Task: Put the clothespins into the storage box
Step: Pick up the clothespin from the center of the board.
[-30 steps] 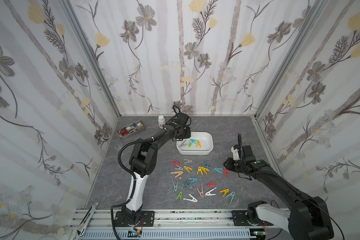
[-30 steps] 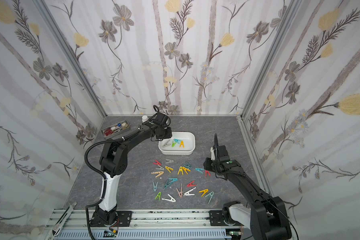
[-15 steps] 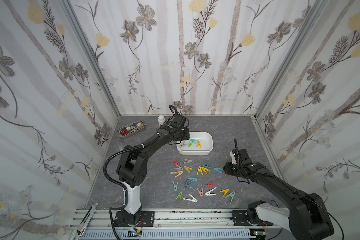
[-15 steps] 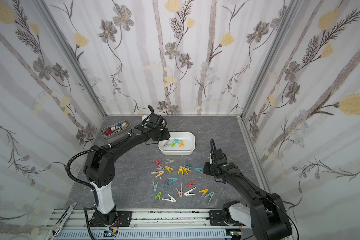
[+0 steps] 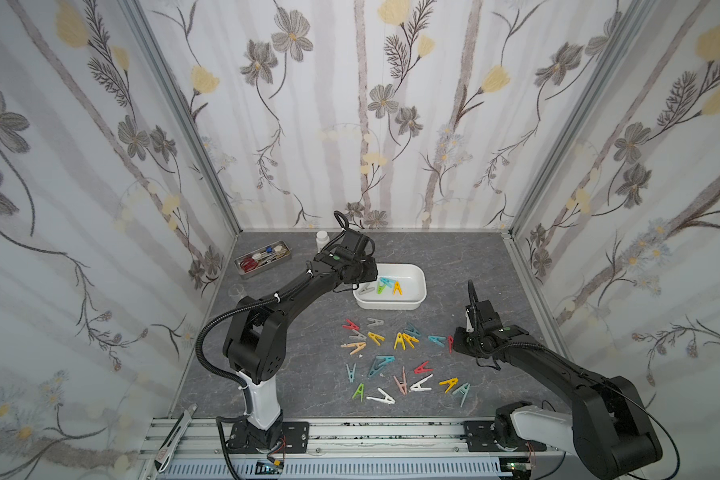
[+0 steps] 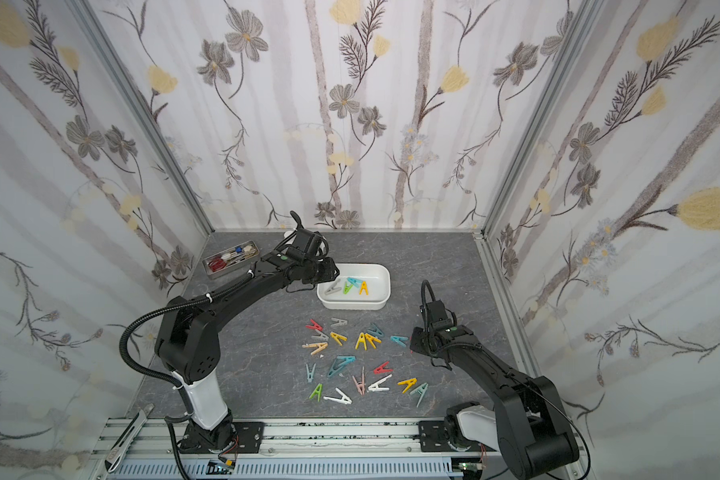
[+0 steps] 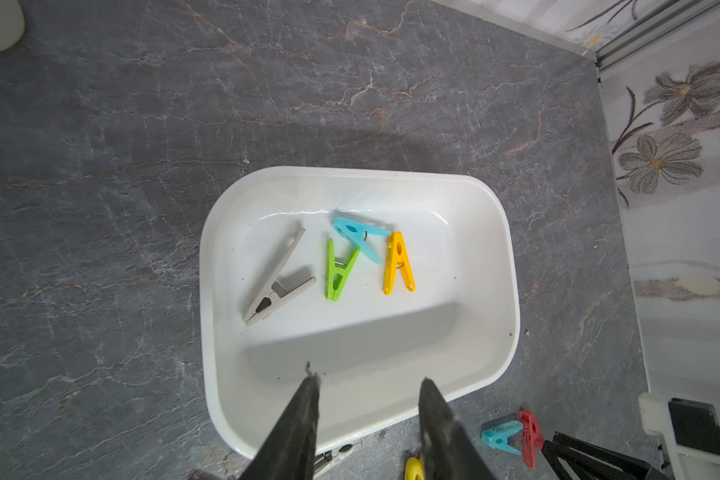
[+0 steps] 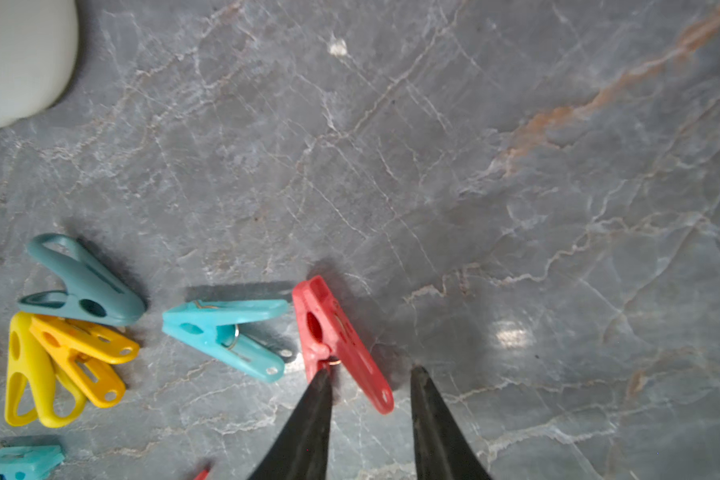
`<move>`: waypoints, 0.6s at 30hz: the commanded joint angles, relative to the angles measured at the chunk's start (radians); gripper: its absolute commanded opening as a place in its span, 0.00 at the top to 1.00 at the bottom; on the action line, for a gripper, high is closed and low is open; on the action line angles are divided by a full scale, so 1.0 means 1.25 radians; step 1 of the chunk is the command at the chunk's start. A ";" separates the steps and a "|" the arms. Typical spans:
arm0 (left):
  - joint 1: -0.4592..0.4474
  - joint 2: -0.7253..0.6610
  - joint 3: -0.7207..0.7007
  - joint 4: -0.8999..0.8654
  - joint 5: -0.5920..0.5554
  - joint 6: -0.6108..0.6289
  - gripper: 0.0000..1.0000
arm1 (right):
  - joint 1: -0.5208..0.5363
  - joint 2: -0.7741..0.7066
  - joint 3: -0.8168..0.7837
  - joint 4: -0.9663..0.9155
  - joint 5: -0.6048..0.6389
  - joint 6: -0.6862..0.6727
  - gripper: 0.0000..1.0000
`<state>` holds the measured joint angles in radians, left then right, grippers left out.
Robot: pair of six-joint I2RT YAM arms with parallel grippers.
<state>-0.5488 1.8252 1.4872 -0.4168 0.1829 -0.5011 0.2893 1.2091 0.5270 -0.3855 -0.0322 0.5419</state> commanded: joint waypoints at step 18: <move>0.041 -0.050 -0.082 0.090 0.055 -0.009 0.60 | 0.000 0.079 0.004 0.036 -0.047 -0.009 0.74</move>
<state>-0.5018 1.7748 1.3895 -0.3370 0.2409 -0.5037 0.2897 1.2922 0.5316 -0.3176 -0.0811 0.5407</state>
